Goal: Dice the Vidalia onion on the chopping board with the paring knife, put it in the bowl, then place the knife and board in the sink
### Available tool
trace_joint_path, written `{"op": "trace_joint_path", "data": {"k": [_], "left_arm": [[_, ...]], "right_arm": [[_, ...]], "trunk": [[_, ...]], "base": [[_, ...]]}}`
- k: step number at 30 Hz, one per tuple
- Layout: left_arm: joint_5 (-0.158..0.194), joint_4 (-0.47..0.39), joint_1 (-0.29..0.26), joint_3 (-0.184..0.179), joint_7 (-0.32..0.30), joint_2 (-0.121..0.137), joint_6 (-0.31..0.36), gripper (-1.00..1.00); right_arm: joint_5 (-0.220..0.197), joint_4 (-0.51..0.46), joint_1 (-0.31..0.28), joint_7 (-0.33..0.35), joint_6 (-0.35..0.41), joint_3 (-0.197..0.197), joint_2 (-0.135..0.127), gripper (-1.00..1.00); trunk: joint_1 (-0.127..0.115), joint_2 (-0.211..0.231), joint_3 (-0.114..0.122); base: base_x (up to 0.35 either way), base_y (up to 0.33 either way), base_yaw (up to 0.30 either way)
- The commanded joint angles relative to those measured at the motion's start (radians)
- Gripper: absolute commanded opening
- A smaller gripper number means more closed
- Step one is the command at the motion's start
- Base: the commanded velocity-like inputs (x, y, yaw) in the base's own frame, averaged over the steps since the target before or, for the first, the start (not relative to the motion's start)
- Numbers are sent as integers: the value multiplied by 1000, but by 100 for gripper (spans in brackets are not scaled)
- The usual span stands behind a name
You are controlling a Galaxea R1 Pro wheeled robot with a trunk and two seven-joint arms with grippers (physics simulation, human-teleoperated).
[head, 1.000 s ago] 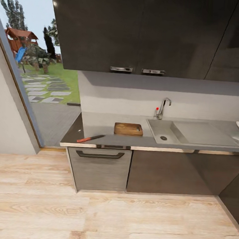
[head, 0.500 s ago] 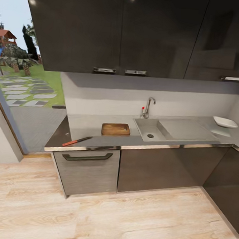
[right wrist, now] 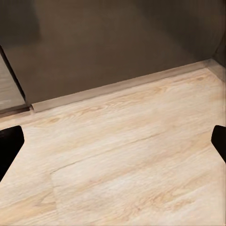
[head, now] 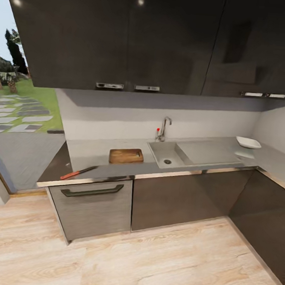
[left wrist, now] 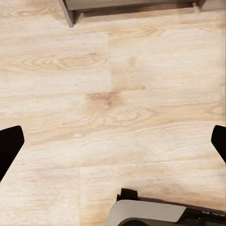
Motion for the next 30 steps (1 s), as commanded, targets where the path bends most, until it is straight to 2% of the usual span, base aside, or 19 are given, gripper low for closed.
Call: {"op": "trace_joint_path", "data": {"k": [1,30], "left_arm": [[0,-2,0,1,0,0,-1,100],[-2,12,0,1,0,-1,-1,100]], "right_arm": [[0,0,-1,-10,-2,9,0,100],[-2,2,-1,-10,1,9,-3,100]], "trunk": [[1,-2,-1],[1,-2,37]], "base": [[0,0,-185],[0,0,-183]]}}
